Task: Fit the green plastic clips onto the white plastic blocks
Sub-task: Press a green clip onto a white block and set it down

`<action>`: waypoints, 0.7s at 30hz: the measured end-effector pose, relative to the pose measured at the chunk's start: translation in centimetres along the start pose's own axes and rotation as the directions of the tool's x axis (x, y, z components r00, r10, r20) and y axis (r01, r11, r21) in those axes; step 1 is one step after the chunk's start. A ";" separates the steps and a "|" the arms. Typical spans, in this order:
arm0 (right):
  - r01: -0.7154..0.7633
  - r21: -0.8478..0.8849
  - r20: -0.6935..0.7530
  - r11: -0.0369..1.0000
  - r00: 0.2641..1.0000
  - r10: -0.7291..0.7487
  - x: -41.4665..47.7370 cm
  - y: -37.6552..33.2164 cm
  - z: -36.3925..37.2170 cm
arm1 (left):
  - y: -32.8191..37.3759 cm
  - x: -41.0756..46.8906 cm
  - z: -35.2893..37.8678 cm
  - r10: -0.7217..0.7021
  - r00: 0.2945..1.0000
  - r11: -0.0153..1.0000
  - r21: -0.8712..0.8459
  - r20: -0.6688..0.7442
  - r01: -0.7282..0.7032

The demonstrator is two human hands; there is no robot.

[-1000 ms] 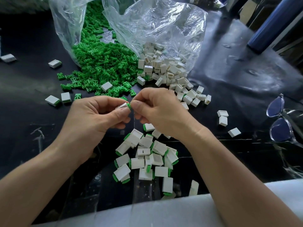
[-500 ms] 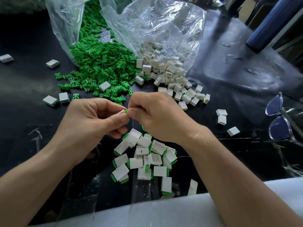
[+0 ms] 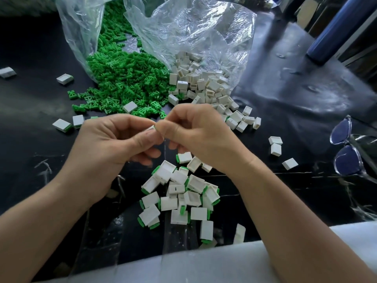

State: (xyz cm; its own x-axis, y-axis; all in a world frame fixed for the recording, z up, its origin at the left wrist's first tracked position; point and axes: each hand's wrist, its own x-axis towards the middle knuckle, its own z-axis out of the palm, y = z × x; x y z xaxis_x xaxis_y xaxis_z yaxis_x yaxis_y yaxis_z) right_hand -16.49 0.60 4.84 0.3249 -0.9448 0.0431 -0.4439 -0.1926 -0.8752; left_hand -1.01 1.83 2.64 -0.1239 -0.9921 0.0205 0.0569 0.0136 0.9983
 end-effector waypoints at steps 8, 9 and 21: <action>-0.346 0.424 0.172 0.837 0.938 0.301 0.5 0.1 -0.2 | -0.2 0.1 0.2 0.027 1.000 0.994 -0.110 -0.008 -0.028; -0.369 0.447 0.216 0.815 0.929 0.301 0.5 0.0 0.0 | -0.2 0.2 0.1 0.029 1.000 0.993 -0.117 -0.003 -0.029; -0.432 0.508 0.413 0.746 0.882 0.229 -0.1 -0.7 1.7 | 0.0 -0.3 0.1 0.093 0.986 0.987 -0.141 0.139 -0.073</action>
State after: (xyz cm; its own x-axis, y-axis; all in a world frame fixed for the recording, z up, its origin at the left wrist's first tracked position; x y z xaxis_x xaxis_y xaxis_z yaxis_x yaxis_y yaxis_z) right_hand -14.83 1.26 4.64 0.5293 -0.7676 -0.3615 -0.0474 0.3987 -0.9159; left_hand -1.03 2.12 2.68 -0.2547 -0.9594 0.1209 0.2046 0.0687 0.9764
